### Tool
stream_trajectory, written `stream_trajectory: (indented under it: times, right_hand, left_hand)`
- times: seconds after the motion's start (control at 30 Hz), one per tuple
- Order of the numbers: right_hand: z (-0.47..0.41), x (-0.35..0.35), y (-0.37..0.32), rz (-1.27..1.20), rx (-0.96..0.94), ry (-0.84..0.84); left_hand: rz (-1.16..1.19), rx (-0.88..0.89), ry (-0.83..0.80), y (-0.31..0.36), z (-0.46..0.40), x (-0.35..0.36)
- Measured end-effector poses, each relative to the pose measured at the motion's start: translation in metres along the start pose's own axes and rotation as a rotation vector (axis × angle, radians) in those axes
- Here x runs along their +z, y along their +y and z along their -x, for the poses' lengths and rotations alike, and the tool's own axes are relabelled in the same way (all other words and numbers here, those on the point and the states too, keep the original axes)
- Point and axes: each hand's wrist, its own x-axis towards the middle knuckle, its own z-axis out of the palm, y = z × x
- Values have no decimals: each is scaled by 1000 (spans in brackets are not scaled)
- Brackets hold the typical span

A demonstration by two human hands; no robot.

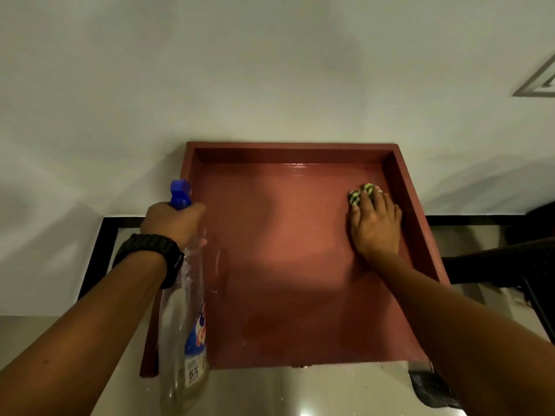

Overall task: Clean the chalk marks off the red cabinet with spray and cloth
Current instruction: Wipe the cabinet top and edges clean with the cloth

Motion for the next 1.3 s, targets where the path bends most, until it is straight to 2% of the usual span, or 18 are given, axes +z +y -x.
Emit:
stream_trajectory:
  times: [0.13, 0.2, 0.3, 0.53, 0.67, 0.87, 1.07, 1.2, 1.3]
  right_hand:
    - [57, -10, 13, 41, -8, -41]
    - [71, -13, 10, 39, 47, -43]
    - [77, -15, -27, -9, 92, -30]
    - [125, 22, -203, -187, -476, -190]
    - [96, 31, -240, -138, -497, -233]
    - [152, 18, -216, -113, -633, -293]
    - [212, 6, -185, -145, -640, -307]
    - [218, -2, -135, -154, -502, -242]
    - [215, -16, -68, -94, -377, -225]
  left_hand:
    - [-26, -29, -14, -10, 14, -9]
    - [-55, -34, -11, -15, 20, -17]
    - [-82, 18, 10, -22, 27, -27]
    - [-21, 3, -39, -49, 42, -37]
    - [12, 47, -58, -54, 37, -40]
    - [26, 0, -69, -65, 51, -38]
    - [8, -13, -15, -77, 71, -40]
    - [-16, 20, -11, -76, 81, -38]
    - [-30, 33, -17, -76, 93, -33]
